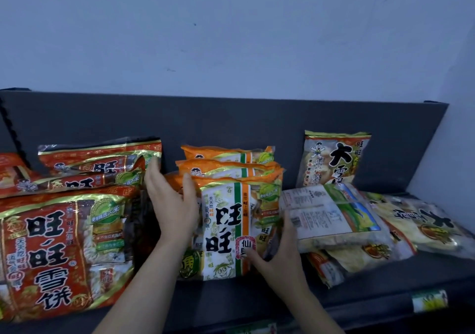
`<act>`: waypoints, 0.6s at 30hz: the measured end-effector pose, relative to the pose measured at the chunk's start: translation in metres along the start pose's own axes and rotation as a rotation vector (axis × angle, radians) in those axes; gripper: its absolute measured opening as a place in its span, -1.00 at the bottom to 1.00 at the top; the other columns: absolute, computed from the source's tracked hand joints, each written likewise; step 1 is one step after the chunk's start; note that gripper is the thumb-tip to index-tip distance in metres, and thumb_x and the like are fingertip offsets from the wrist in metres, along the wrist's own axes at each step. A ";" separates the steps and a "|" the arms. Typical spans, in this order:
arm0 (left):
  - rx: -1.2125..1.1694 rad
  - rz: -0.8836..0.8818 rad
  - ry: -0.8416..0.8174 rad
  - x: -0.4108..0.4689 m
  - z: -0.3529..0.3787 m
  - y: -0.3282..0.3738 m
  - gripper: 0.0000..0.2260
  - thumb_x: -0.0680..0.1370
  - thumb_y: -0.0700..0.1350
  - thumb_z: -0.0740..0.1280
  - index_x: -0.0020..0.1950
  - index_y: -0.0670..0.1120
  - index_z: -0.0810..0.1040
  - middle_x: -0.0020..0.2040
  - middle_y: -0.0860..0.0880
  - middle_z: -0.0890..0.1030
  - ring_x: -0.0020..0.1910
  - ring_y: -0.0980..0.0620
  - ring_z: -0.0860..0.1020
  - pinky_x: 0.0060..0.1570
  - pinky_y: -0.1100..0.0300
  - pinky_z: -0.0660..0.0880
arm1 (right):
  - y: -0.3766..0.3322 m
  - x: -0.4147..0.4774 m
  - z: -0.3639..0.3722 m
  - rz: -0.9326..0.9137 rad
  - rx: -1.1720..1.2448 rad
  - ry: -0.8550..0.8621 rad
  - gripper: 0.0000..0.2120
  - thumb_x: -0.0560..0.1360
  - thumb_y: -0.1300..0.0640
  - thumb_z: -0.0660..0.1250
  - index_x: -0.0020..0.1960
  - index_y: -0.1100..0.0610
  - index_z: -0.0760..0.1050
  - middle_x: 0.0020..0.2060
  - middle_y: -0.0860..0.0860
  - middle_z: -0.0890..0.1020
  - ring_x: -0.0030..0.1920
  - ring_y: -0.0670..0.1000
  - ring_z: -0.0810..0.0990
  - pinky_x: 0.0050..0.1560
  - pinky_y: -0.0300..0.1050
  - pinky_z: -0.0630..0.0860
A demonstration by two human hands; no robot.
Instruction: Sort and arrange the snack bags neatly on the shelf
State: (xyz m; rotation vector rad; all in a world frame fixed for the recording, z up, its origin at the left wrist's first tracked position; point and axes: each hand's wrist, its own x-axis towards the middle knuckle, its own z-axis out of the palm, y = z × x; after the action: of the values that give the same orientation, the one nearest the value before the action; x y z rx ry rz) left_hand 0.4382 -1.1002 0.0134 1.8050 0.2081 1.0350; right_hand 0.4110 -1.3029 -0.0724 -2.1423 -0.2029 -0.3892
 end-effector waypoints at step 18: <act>-0.007 0.435 -0.683 -0.123 0.150 0.089 -0.53 0.57 -0.05 0.32 0.47 -0.05 0.33 0.42 -0.02 0.39 0.43 0.00 0.29 0.44 0.03 0.24 | 0.077 0.016 -0.224 0.348 -0.299 0.348 -0.40 0.58 -0.06 0.26 0.51 0.18 0.21 0.50 0.12 0.22 0.48 0.09 0.20 0.45 0.01 0.23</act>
State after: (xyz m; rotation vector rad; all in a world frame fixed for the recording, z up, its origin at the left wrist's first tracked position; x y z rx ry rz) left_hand 0.4446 -1.3128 -0.0008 2.1365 -0.6246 0.6363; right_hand 0.4032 -1.5311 -0.0085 -2.2991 0.4458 -0.6058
